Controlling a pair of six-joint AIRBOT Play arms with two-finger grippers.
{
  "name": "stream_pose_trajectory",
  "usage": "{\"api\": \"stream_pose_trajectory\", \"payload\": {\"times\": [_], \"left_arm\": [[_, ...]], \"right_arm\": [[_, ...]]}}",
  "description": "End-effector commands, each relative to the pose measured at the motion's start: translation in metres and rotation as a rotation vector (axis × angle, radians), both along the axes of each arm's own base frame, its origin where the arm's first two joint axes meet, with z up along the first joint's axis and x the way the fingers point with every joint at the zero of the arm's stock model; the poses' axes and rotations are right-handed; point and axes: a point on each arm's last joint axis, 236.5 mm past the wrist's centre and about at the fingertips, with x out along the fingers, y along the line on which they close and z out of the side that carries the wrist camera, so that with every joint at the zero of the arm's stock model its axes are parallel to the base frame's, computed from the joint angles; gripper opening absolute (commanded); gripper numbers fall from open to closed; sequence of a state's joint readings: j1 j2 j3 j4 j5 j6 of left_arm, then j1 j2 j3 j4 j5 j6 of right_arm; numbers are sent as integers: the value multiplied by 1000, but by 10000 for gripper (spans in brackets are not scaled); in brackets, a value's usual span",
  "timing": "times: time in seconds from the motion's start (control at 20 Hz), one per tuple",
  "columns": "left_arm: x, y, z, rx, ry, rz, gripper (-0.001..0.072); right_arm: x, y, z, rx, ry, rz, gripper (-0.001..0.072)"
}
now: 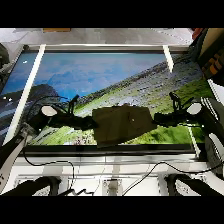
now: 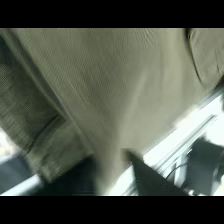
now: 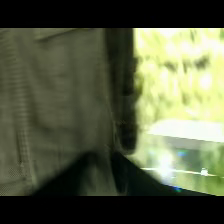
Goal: Fold the clothes and pants, and hang the long-sleeved shirts on hangers.
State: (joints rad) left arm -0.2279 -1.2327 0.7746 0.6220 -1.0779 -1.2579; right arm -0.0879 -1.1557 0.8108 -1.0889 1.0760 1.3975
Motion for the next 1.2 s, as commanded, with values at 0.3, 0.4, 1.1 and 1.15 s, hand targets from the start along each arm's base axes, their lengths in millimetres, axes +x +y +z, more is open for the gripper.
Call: {"api": "stream_pose_trajectory", "payload": {"times": [0.3, 0.4, 1.1, 1.15], "left_arm": [[-3, 3, -24, 81, -18, -14, 697], [-4, 3, -24, 81, -18, -14, 697], [14, 6, -26, 97, -72, 41, 697], [18, 7, -26, 101, -83, 52, 696]], "right_arm": [[70, -47, 18, -77, -120, -32, 585], [63, -34, 9, 18, 6, 51, 614], [46, 44, -63, 413, 299, 137, 619], [42, 52, -62, 439, 321, 148, 619]]}}
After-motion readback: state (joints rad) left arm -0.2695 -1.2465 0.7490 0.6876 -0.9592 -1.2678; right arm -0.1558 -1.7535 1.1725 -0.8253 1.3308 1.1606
